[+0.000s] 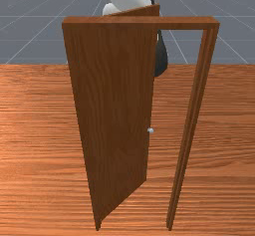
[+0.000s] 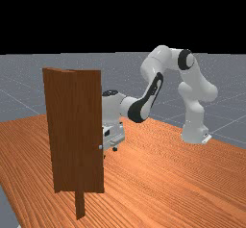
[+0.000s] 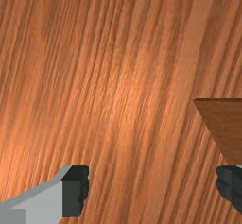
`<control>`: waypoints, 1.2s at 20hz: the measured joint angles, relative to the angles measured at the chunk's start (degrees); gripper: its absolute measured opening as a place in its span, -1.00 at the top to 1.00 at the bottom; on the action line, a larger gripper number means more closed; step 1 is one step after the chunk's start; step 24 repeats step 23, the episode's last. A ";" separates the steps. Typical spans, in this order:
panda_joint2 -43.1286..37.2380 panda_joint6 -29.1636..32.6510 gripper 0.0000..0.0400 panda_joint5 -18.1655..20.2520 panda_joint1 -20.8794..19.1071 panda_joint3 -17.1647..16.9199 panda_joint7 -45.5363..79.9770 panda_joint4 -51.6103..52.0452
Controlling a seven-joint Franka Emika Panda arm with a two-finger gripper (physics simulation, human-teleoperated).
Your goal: Close the door
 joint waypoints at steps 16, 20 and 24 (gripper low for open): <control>-0.68 -2.74 -1.00 3.32 2.89 1.65 6.40 1.92; 3.67 -6.51 -1.00 2.18 5.98 -1.73 17.83 9.37; 13.34 -14.02 -1.00 0.35 5.43 -0.95 10.87 26.68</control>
